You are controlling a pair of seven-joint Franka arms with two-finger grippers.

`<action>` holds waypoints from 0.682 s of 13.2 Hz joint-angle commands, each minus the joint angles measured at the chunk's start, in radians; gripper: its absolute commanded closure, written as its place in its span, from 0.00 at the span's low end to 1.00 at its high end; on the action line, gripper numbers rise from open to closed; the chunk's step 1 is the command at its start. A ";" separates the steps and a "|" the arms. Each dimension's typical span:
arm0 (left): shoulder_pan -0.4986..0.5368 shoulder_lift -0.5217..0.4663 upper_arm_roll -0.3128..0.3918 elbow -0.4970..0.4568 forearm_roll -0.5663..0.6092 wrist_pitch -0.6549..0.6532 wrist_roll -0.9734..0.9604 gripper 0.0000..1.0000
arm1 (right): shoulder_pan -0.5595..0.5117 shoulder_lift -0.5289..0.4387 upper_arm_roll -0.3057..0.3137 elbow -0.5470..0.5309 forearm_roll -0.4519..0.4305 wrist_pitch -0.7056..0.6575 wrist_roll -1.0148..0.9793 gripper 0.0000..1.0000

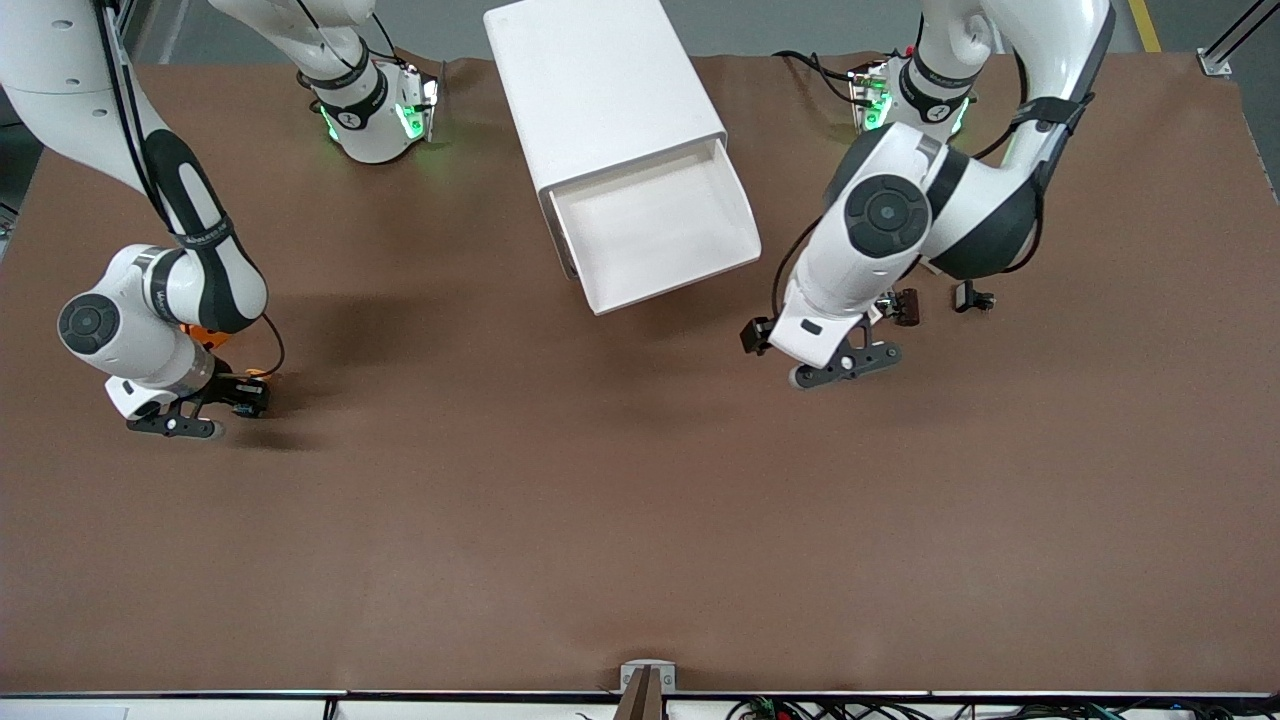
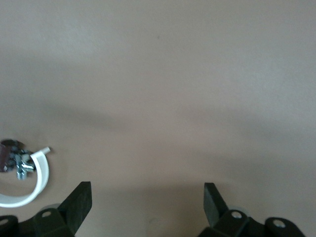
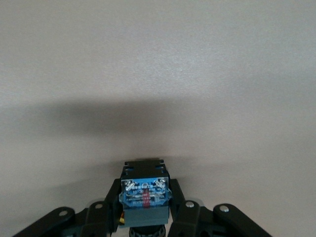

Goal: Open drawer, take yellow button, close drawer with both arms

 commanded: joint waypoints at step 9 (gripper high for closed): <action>-0.155 0.075 0.002 0.009 -0.014 0.035 -0.202 0.00 | -0.053 -0.003 0.018 0.006 -0.022 0.010 -0.004 0.00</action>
